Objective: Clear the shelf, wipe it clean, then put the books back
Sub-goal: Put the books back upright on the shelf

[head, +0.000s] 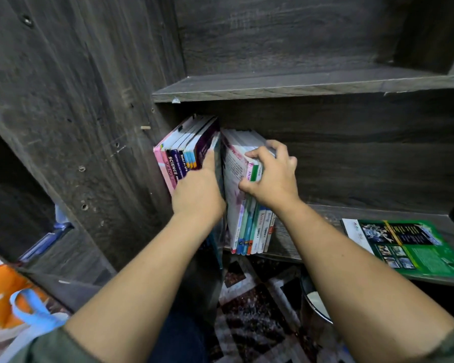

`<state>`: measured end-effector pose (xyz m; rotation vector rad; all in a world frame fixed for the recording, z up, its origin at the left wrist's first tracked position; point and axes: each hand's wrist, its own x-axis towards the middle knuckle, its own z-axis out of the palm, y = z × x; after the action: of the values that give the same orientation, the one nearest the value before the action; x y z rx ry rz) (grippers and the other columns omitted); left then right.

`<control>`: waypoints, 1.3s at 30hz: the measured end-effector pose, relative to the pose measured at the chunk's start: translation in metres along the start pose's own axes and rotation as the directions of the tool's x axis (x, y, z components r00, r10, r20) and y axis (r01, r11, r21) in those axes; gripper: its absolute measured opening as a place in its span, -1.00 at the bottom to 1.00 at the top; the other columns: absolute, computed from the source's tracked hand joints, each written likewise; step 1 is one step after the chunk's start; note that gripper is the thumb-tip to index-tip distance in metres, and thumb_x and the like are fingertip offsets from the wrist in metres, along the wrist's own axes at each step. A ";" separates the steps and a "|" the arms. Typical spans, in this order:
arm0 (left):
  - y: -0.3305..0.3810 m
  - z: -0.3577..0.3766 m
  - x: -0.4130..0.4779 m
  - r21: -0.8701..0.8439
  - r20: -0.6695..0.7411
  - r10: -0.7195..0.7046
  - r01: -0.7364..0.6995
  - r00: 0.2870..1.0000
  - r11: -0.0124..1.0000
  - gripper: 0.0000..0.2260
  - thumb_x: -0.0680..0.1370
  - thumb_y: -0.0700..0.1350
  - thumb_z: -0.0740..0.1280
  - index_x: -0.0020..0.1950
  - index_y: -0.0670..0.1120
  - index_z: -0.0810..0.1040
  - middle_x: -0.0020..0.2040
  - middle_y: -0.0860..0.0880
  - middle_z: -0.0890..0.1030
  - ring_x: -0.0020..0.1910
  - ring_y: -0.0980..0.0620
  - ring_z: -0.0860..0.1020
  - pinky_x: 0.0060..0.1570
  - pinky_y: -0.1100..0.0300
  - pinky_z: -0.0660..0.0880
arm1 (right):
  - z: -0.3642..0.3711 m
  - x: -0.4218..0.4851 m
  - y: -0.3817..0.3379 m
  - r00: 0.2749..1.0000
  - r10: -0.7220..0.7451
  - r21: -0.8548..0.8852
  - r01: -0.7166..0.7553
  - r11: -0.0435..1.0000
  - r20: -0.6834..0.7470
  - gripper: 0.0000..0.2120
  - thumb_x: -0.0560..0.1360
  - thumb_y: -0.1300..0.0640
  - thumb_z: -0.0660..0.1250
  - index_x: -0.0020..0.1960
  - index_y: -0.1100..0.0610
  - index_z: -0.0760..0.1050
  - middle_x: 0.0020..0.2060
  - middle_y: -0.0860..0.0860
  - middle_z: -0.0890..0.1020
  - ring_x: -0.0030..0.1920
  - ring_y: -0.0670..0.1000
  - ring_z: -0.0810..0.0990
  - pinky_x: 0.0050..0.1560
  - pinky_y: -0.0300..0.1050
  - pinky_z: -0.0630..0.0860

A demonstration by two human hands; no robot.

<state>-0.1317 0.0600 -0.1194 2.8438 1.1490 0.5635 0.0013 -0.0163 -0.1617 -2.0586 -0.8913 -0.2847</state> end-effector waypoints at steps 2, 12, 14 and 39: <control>-0.003 0.018 0.002 -0.004 -0.025 0.037 -0.037 0.999 0.999 -0.26 0.52 -0.14 0.32 0.58 0.06 -0.02 0.04 -0.18 0.57 0.03 -0.23 0.57 -0.04 -0.02 0.49 | 0.001 0.000 0.001 1.000 -0.008 -0.002 0.008 1.000 0.007 -0.50 0.27 0.01 0.53 0.17 -0.10 0.49 0.40 -0.04 0.23 0.25 0.11 0.23 0.04 -0.17 0.27; -0.027 0.061 0.022 -0.315 -0.701 0.097 -0.429 0.707 0.847 -0.50 0.54 -0.01 0.14 0.36 -0.31 0.37 0.27 -0.26 0.46 0.30 -0.21 0.38 0.38 0.04 0.19 | 0.006 -0.021 -0.006 0.957 -0.247 -0.002 0.251 0.968 0.153 -0.13 0.40 -0.08 0.49 0.52 -0.18 0.03 0.53 0.00 -0.31 0.45 0.26 0.18 0.26 0.16 0.44; -0.037 0.085 0.011 -0.318 -0.666 0.087 -0.388 0.741 0.865 -0.38 0.58 0.15 0.03 0.46 -0.28 0.22 0.43 -0.24 0.33 0.47 -0.17 0.23 0.44 -0.11 0.12 | 0.011 -0.036 0.006 0.961 -0.232 0.078 0.222 0.972 0.154 0.07 0.37 -0.08 0.51 0.50 -0.27 -0.26 0.50 -0.05 -0.41 0.53 0.20 0.08 0.35 0.20 0.37; -0.066 0.163 0.051 -0.088 -0.769 0.166 -0.358 0.618 0.929 -0.39 0.59 0.24 -0.15 0.60 0.02 -0.11 0.59 0.01 -0.17 0.57 -0.09 -0.09 0.47 -0.14 -0.06 | 0.105 -0.077 0.089 0.880 0.094 0.111 -0.164 0.980 0.466 0.32 0.21 -0.12 0.61 0.44 -0.36 -0.46 0.58 -0.12 -0.04 0.53 0.01 0.13 0.46 0.18 0.24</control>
<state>-0.0866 0.1605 -0.2650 2.5882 0.5827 1.9015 -0.0051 -0.0062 -0.3186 -2.0666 -1.0101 0.3525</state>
